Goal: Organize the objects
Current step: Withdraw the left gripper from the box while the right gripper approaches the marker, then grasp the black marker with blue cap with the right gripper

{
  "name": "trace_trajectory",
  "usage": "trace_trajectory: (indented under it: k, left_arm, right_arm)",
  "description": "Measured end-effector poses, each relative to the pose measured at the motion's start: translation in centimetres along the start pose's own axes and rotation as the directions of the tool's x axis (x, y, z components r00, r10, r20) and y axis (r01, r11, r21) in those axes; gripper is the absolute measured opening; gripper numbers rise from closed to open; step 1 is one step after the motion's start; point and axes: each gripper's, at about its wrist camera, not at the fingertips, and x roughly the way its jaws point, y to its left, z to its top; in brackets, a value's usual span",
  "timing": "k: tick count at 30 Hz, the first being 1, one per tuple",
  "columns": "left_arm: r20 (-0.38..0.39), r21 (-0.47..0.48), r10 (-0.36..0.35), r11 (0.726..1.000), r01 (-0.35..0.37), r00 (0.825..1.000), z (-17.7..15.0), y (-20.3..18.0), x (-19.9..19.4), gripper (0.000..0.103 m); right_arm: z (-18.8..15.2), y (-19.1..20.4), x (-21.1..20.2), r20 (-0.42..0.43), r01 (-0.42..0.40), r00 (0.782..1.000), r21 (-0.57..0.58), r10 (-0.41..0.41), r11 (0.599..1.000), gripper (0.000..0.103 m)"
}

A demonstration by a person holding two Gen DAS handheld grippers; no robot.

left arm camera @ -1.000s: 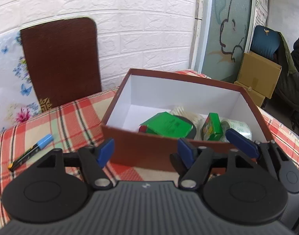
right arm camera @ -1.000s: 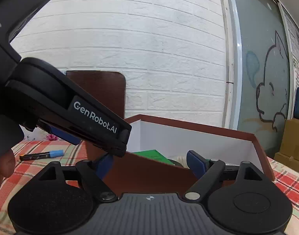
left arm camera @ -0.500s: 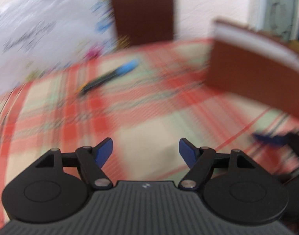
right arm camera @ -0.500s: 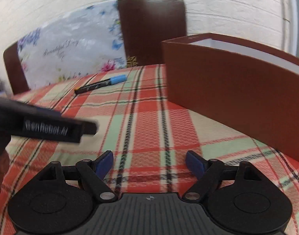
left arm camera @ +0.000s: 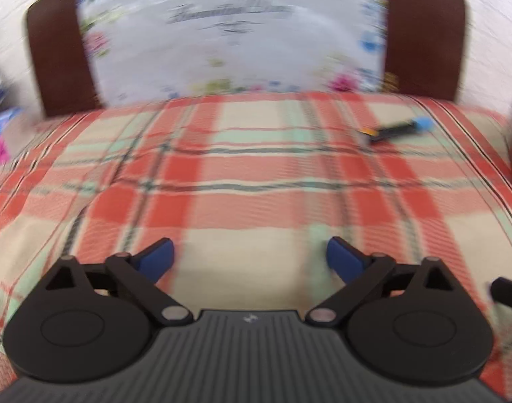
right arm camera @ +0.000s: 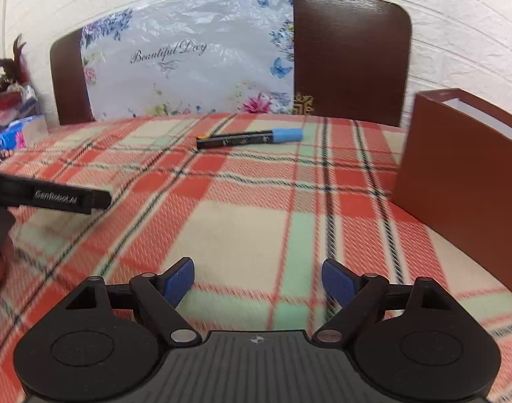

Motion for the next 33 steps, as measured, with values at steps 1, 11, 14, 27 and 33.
trace_trajectory:
  k: [1, 11, 14, 27, 33]
  left_arm:
    - [0.011, -0.046, -0.022, 0.999, 0.023, 1.000, -0.1, 0.8, 0.0, 0.103]
    - [0.041, -0.028, -0.024, 0.999, 0.025, 0.999, -0.5, 0.3, 0.0, 0.103]
    - [0.043, -0.035, -0.030, 0.999, 0.032, 0.999, -0.5, 0.4, 0.1, 0.103]
    - [0.049, -0.047, -0.039, 0.998, 0.042, 0.998, -0.4, 0.6, 0.2, 0.103]
    - [0.042, -0.025, -0.022, 0.999, 0.024, 0.999, -0.3, 0.3, 0.3, 0.103]
  right_arm:
    - [0.8, 0.0, 0.7, 0.015, -0.007, 1.000, 0.009, 0.007, 1.000, 0.080]
    - [9.4, -1.6, 12.0, 0.008, 0.055, 0.998, 0.395, -0.063, 0.917, 0.084]
    - [10.3, 0.3, 14.1, 0.008, 0.127, 0.991, 0.331, -0.137, 0.935, 0.089]
    - [5.2, 5.2, 8.4, 0.004, 0.013, 1.000, -0.065, -0.013, 0.998, 0.017]
    - [0.1, 3.6, 0.9, -0.025, -0.034, 0.999, -0.044, 0.032, 0.998, 0.017]
